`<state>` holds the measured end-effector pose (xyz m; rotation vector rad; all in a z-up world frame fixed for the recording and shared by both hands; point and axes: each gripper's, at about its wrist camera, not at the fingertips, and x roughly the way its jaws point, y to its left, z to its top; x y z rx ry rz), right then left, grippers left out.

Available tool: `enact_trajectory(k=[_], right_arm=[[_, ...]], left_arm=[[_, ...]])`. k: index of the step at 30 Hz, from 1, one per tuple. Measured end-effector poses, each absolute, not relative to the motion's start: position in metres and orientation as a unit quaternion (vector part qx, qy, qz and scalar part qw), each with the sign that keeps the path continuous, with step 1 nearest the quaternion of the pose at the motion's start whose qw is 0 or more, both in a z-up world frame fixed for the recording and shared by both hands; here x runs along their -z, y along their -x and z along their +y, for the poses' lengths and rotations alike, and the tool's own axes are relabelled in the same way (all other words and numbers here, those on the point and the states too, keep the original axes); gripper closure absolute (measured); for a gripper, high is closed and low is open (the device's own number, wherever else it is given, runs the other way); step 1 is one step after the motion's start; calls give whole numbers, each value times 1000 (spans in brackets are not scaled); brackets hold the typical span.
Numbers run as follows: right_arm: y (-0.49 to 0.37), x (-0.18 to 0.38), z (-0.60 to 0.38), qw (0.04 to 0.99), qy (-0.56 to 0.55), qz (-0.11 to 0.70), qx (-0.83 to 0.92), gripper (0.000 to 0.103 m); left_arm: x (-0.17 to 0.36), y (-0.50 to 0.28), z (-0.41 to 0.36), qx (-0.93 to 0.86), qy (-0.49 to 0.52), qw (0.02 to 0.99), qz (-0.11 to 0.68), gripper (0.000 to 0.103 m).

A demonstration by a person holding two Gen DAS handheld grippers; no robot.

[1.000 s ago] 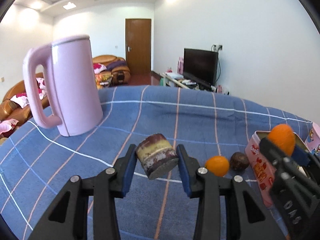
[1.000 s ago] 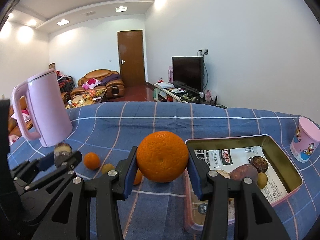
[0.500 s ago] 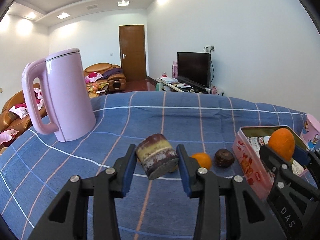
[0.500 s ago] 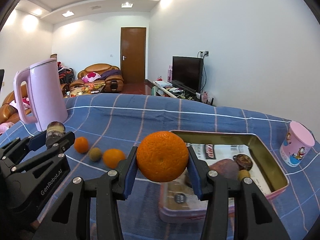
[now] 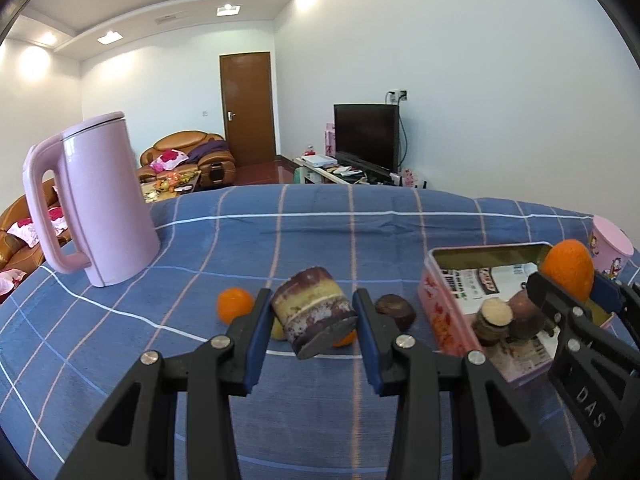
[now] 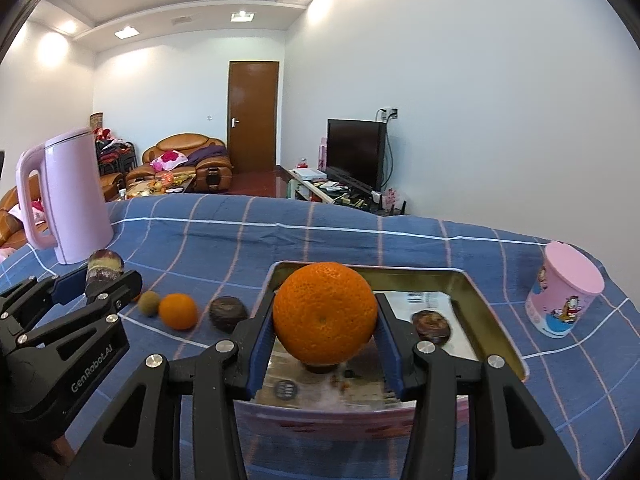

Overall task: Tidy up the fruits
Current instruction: 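Lower the orange into the pink tin with the right tool while the left tool releases the jar there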

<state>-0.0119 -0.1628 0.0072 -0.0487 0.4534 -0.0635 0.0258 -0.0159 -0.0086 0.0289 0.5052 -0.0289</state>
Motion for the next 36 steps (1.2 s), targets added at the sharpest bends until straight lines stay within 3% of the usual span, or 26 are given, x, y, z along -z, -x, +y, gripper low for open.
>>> enact_trajectory(k=[19,36], right_arm=[[14,-16,-242,972,5,216,92,54],[-7,-8,-292,958,-43,246,139,54]], left_arm=[[3,-21,-79,75,-31,970,228,61],[5,-52,-144,152,-50,951,264,61]])
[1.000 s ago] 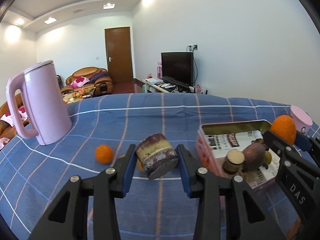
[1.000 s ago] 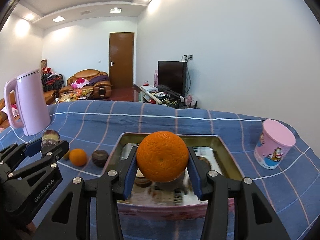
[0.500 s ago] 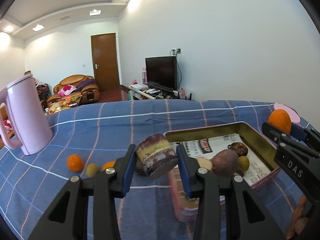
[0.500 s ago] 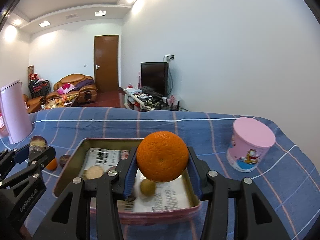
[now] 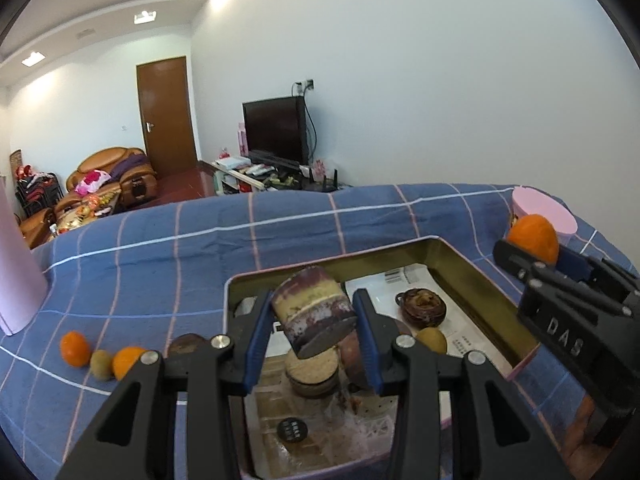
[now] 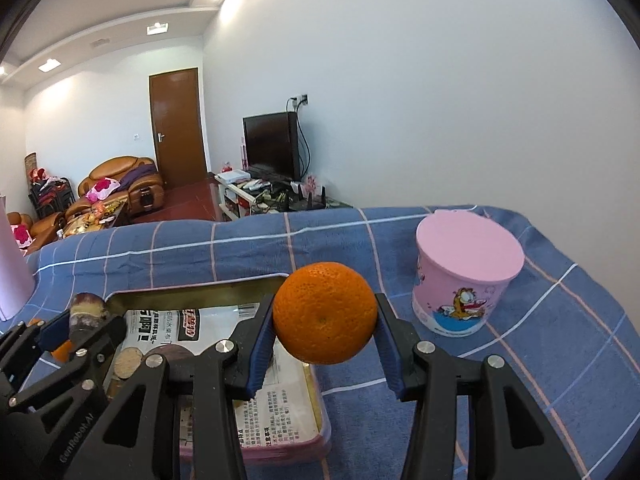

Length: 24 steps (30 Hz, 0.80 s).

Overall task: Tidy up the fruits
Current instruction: 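Lower the orange into the pink tin with the right tool while the left tool releases the jar there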

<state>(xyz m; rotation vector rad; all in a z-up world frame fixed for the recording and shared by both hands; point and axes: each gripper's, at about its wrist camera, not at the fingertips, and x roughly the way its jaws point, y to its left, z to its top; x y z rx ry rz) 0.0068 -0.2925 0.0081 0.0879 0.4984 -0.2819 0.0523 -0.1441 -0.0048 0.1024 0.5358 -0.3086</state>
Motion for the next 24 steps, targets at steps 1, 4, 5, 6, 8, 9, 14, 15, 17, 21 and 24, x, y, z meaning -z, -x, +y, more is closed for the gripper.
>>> enact_trajectory(k=[1,4,5,6,8,9,14,15,17,21,24], right_arm=[[-9,-7,-291,958,-43,250,134,54],[-14,-2,-284,957,-39,263,118,54],[-16,-1,-282,956,-37,268,113,54],[-18,2,-278,955,-33,274,106,54],[-21,5,-273,954,-24,282,96,54],[-23,6,-270,954,-21,286,91,54],[-29,9,-266,951,-19,299,74,54],[-31,11,-266,950,-22,304,70,54],[-33,13,-267,948,-26,312,63,54],[-38,18,-266,944,-33,327,45,54],[-40,22,-264,939,-47,339,25,54]], left_arm=[[5,-54,-144,151,-49,951,266,61],[7,-63,-140,138,-49,950,274,61],[8,-66,-140,136,-49,950,278,61],[9,-70,-139,133,-47,948,284,61],[11,-75,-137,131,-41,945,296,61],[13,-78,-137,130,-38,943,304,61],[19,-87,-134,130,-26,935,328,61],[19,-87,-135,130,-26,935,330,61],[20,-87,-135,130,-27,934,331,61],[20,-88,-135,128,-27,934,331,61],[20,-89,-136,126,-26,934,333,61]])
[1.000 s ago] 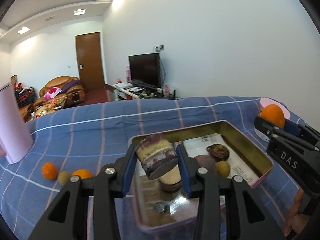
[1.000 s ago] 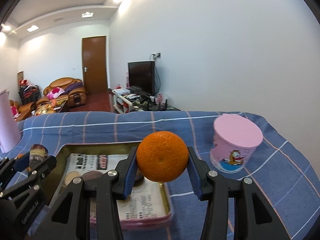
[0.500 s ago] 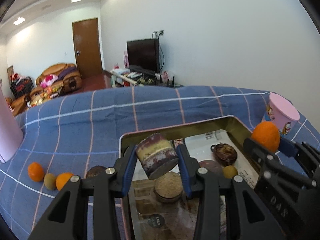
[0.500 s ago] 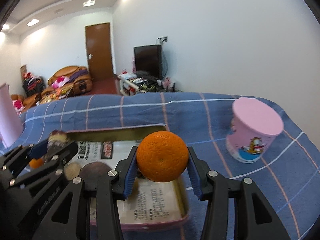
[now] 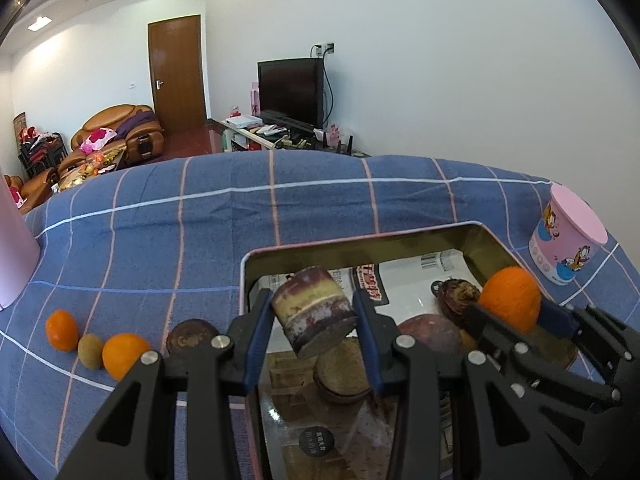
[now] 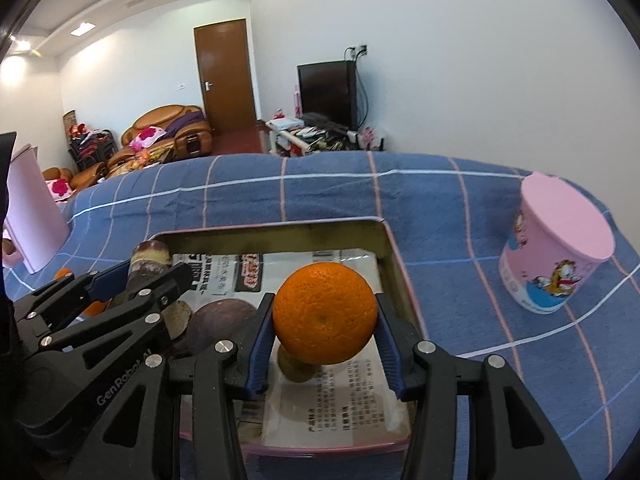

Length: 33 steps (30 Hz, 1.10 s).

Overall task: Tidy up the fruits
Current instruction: 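Lower the orange into the pink tin with the right tool while the left tool releases the jar there, then move both open tools back over the remaining fruits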

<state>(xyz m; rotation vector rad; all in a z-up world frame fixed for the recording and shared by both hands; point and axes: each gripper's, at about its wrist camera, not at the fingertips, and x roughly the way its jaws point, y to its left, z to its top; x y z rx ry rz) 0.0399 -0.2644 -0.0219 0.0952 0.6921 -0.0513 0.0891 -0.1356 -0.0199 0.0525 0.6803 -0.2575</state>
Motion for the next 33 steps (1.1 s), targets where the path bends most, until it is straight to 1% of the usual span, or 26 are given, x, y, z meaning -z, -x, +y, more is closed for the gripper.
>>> enact_trajectory(k=[3,5,9,10,12,13,14,15,17,19,20,22,26,33], right_arm=[[-39,22,-265,939,-57,340,24,50],[-37,21,-268,940,-64,334,28,41],[-28,17,-269,947,-75,311,22,40],[-25,15,-269,950,-75,301,26,40],[-17,9,-269,957,-73,277,40,40],[-12,8,-269,960,-72,267,48,40],[-9,5,-270,963,-71,255,56,40],[-4,2,-273,966,-70,239,70,40],[4,-3,-276,970,-68,209,100,40],[8,-9,-279,973,-69,185,118,39],[11,-11,-281,974,-72,176,124,31],[15,-12,-283,974,-74,161,140,23],[17,-12,-279,975,-58,150,156,23],[21,-11,-277,975,-42,148,163,23]], left_arm=[[19,-89,-134,124,-24,935,331,61],[19,-88,-132,124,-22,936,330,61],[19,-86,-130,124,-21,937,327,60],[18,-84,-130,125,-22,937,324,58],[15,-79,-129,123,-24,942,312,50],[14,-76,-128,120,-25,944,305,40],[12,-72,-127,115,-28,948,295,26],[10,-68,-127,109,-30,952,285,21],[4,-55,-126,103,-34,962,252,0],[-1,-43,-126,103,-41,969,221,0],[-2,-41,-127,105,-46,970,215,0],[-3,-38,-131,108,-60,969,212,0],[-3,-42,-133,100,-69,967,225,0],[-2,-40,-121,95,-44,969,226,0]])
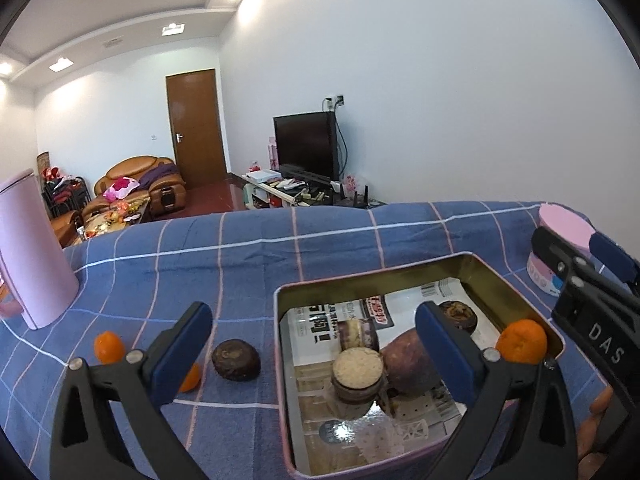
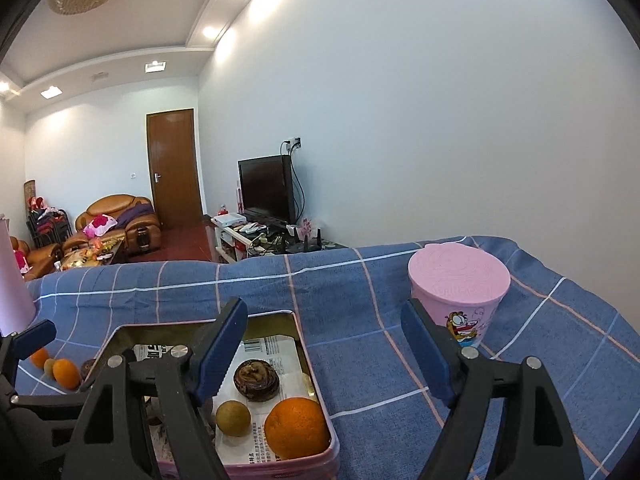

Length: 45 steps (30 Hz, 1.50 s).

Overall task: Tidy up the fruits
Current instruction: 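Move both open tools back over the remaining fruits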

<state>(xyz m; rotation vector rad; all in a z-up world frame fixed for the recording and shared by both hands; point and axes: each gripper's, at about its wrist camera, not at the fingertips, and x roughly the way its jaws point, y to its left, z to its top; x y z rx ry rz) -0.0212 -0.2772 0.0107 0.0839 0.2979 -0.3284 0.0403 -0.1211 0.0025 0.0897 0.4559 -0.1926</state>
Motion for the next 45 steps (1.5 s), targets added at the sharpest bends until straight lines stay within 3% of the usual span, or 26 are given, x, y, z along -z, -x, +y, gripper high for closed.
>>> enact_trajectory(k=[12,45], right_arm=[[30,-13,-266,971,-38,144,189,23],[27,-13,-160,975,-41,162,143,23]], left_arm=[[-5,-24,-101,88,-41,974,204,0],[5,-33,2,51,2,966,252,0]])
